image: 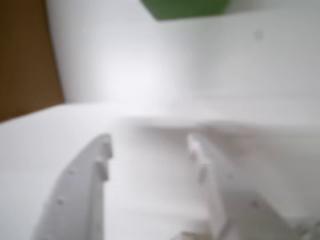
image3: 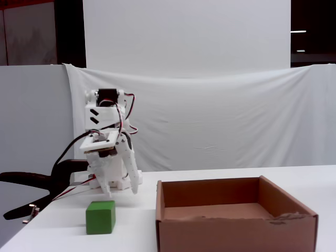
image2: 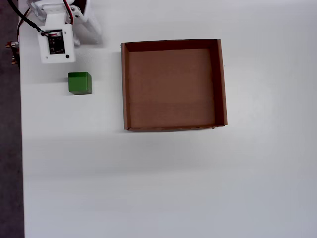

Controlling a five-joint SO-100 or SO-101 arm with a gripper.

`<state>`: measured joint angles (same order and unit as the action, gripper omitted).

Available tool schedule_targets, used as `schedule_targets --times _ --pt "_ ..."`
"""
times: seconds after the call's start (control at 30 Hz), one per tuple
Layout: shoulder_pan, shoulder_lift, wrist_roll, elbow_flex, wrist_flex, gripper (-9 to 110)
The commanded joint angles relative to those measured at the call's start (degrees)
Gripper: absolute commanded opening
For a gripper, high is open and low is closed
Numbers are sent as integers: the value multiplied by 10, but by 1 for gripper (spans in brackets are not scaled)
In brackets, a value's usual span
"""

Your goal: Grasp a green cube and put it in a box.

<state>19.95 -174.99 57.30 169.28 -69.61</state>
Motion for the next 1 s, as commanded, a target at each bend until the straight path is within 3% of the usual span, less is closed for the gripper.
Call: schedule_targets --times 0.0,0.43,0.97 --pt "-5 71 4 -72 6 21" --pt "-13 248 6 -258 4 27" --pt "-87 478 126 -381 104 28"
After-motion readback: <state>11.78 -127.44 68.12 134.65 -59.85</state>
